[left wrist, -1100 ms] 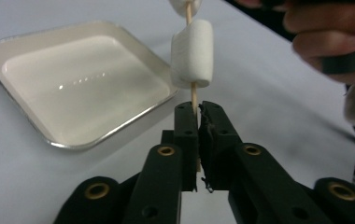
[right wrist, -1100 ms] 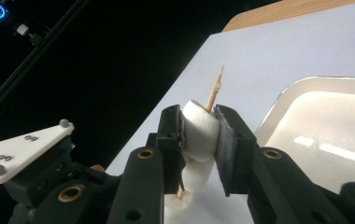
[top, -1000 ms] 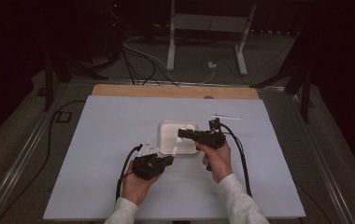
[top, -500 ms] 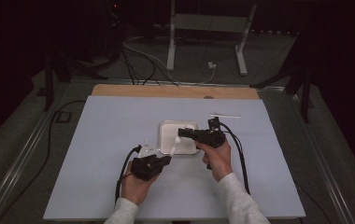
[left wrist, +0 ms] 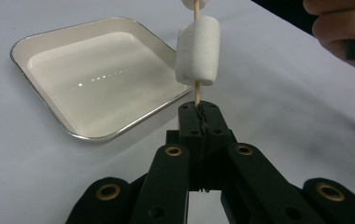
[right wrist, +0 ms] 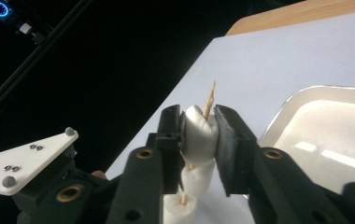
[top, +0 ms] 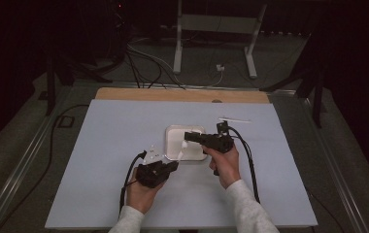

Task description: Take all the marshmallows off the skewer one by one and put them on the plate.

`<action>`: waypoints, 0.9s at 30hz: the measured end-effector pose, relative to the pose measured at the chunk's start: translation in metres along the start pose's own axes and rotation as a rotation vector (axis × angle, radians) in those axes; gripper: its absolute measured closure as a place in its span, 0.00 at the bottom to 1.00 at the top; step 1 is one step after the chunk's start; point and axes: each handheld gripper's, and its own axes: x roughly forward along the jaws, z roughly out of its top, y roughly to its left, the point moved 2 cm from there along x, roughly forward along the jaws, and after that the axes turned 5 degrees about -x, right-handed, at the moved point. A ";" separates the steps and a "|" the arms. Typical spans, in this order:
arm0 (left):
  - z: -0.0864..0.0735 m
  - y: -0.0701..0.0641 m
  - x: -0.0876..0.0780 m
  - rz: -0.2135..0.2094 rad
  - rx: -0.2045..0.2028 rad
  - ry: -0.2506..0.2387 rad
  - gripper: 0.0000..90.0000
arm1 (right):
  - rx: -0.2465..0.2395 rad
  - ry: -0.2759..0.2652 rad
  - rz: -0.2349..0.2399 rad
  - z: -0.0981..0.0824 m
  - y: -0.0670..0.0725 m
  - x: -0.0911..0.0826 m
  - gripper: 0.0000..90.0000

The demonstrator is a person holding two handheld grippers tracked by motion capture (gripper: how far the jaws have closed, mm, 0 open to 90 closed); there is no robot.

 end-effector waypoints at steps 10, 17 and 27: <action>-0.001 0.000 -0.001 0.007 -0.016 -0.010 1.00 | 0.014 0.015 0.011 -0.006 0.003 0.007 0.80; -0.002 0.001 0.000 0.009 -0.015 -0.008 1.00 | 0.004 0.031 -0.028 -0.004 0.002 0.004 0.86; -0.003 0.001 -0.001 0.024 0.033 0.003 1.00 | 0.011 0.023 -0.078 0.004 -0.002 -0.004 0.87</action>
